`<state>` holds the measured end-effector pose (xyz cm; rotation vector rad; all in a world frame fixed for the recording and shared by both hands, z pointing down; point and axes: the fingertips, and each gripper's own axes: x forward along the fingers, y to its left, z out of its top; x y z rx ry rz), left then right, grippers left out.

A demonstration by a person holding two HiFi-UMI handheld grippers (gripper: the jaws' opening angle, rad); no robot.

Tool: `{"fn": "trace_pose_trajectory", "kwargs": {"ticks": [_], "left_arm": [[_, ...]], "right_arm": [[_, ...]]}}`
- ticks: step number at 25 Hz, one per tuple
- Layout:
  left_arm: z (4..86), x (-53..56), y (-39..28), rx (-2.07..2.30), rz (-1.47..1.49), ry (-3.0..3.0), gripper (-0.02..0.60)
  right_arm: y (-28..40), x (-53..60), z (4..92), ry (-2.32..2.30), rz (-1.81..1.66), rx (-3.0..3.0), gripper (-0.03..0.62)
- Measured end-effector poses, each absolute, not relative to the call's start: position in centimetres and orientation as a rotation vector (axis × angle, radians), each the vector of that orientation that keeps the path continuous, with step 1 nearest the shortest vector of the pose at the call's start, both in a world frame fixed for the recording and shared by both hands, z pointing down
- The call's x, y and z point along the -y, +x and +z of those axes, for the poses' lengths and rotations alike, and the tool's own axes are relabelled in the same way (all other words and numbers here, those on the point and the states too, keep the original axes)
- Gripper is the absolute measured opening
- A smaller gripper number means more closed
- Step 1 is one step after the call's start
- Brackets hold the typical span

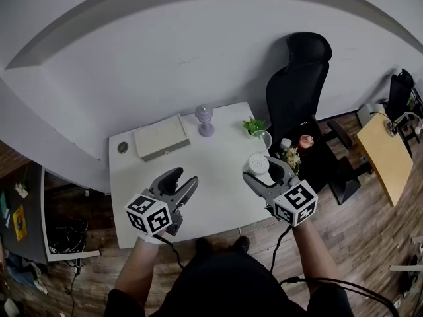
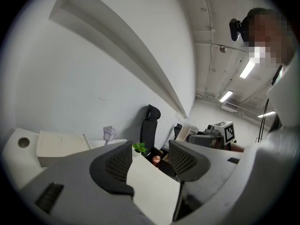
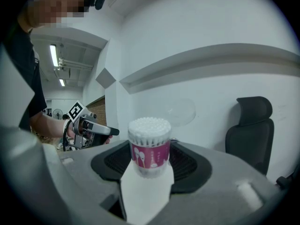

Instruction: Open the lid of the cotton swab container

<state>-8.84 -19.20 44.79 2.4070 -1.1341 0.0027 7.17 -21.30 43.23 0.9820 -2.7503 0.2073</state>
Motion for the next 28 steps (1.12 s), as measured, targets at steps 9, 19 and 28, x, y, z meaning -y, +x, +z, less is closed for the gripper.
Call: {"fn": "trace_pose_trajectory", "kwargs": {"ticks": [9,19,28], "left_arm": [[44.88,18.98,-8.98,1.133,0.002,2.403,0.244],[45.04,18.81,-9.07,1.121,0.014,2.405,0.244],[44.97,18.98,-9.36,1.109,0.019,2.417,0.244]], "right_arm": [[6.96,20.96,43.31,0.974,0.203,2.756,0.25],[6.87,20.82,43.33,0.98,0.202,2.745,0.249],[6.5,20.83,43.41,0.986,0.199,2.735,0.249]]}}
